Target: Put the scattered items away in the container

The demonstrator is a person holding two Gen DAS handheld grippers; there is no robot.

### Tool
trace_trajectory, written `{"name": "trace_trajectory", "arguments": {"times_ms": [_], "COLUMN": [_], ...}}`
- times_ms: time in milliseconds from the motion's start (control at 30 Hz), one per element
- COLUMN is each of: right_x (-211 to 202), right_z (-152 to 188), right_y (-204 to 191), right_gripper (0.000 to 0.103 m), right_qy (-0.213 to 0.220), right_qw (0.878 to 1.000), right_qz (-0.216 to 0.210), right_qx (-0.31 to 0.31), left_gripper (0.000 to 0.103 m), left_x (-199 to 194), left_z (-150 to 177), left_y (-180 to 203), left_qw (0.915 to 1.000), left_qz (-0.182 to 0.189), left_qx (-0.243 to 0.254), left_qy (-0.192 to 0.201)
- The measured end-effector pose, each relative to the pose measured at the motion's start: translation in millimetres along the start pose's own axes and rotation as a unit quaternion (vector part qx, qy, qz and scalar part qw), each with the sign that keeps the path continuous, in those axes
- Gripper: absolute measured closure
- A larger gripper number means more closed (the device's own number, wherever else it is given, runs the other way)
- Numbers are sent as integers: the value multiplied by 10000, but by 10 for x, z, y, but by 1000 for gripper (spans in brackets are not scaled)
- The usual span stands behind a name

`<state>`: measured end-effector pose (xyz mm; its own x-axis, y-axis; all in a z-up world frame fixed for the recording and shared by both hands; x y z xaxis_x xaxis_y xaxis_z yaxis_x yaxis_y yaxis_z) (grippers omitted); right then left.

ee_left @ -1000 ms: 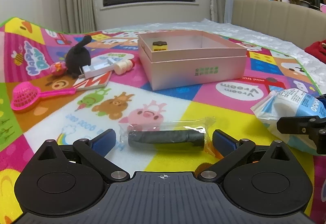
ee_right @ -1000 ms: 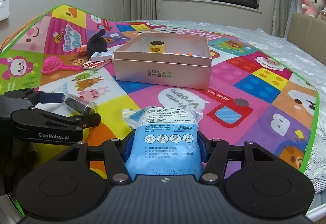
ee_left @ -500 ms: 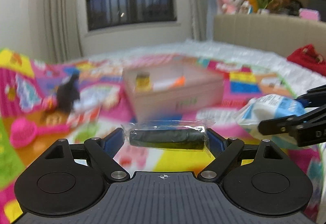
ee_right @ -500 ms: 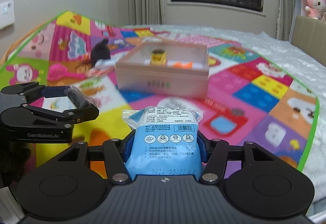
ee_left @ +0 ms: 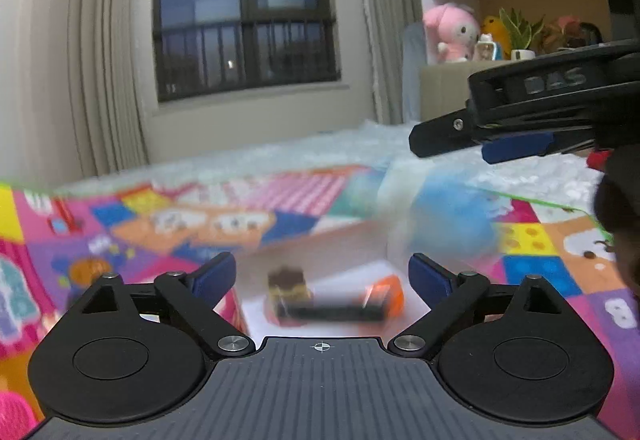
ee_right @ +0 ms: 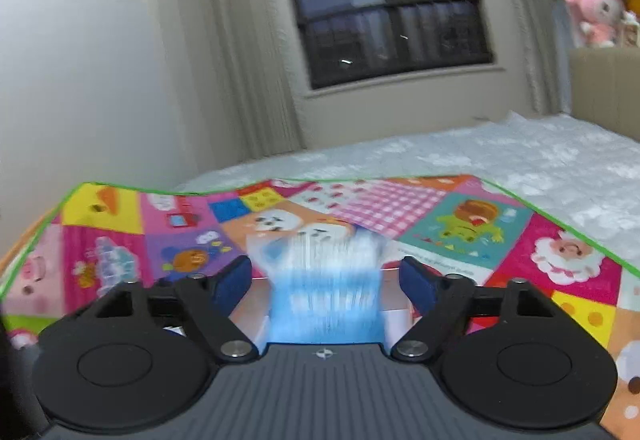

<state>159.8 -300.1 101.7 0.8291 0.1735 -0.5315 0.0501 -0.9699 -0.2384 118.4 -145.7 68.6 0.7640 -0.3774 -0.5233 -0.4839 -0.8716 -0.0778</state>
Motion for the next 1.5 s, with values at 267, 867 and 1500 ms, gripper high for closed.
{"name": "trace_trajectory", "arguments": {"times_ms": [267,867,1500], "right_x": [27,969,1960], "right_z": [264,440,605], "right_y": [27,-1884,-2328], "right_gripper": [21,28,27], "right_qy": [-320,-1780,-3305], "right_qw": [9992,9763,9342], "right_qz": [19,-148,-607], "right_qx": [225,-1222,-1196], "left_gripper": [0,0,0], "left_x": [-391,-949,-824], "left_z": [635,1181,1397], "left_y": [-412,-1274,-1344], "left_qw": [9947,9744,9725], "left_qz": [-445,-747,-289], "left_qx": [-739,-2060,-2138], "left_qy": [-566,-511,-876]}}
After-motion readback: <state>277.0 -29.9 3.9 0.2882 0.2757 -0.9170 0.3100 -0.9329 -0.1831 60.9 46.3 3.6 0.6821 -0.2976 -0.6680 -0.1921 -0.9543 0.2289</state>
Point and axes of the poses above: each gripper's, at about its wrist camera, not at the fingertips, and x roughly the way its jaws point, y to its right, z to its underside, the point moved 4 cm from there along x, roughly the way its jaws point, and after that the axes turned 11 degrees about -y, right-handed, at the moved point
